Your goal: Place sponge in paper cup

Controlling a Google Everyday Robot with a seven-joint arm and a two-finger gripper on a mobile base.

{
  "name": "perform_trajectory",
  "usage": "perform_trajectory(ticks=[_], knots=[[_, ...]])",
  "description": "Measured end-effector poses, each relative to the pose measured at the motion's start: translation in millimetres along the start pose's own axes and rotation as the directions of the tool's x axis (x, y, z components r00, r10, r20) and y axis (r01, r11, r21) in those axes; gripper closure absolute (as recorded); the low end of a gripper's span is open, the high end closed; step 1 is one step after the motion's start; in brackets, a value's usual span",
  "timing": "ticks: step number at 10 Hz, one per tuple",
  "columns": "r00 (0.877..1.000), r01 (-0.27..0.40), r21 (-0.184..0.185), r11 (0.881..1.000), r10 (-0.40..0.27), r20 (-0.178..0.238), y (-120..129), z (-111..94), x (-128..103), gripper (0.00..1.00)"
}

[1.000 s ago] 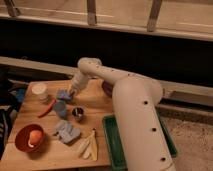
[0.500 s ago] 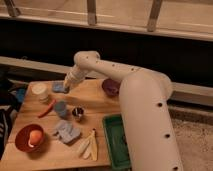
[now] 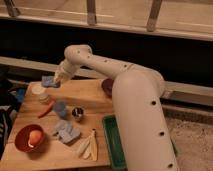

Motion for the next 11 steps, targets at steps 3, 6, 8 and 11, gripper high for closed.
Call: perform_trajectory(ticks=[3,6,8,11], knots=[[0.998,0.067,-0.057,0.996,-0.068,-0.014,31.3,15.9,-10.4,1.00],[0.993,0.099,-0.118,0.988,-0.106,-0.054,54.0,40.5,-9.2,1.00],[0.992,0.098,-0.133,0.986,-0.108,-0.071,54.2,48.9,-8.2,0.94],[0.990,0.081,-0.127,0.989,-0.094,-0.101,45.1,63.1,-8.9,0.64]])
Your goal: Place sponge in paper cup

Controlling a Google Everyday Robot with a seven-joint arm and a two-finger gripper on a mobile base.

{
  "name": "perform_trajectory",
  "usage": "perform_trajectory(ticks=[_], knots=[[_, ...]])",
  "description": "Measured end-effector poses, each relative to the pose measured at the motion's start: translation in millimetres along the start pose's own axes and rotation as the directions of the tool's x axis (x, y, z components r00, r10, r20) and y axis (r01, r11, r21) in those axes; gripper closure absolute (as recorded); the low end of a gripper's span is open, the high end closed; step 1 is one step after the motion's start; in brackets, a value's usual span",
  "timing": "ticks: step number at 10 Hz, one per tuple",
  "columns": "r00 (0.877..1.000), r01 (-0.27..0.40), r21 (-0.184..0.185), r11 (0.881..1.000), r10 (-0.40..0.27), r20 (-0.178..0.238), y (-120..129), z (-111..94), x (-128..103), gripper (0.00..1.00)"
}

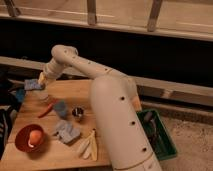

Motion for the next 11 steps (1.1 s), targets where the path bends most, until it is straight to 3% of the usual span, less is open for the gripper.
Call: perform_trajectory(ticks=[3,8,11], knots=[[0.999,-0.025,0.035,0.999,0.026,-0.024,-9.0,10.9,-0.3,0.36],[0.997,-0.059,0.058,0.997,0.062,-0.035,-21.5,14.5,-0.1,0.34],[0.997,-0.079,0.051,0.996,0.080,-0.009,-25.9,4.7,-1.1,0.34]])
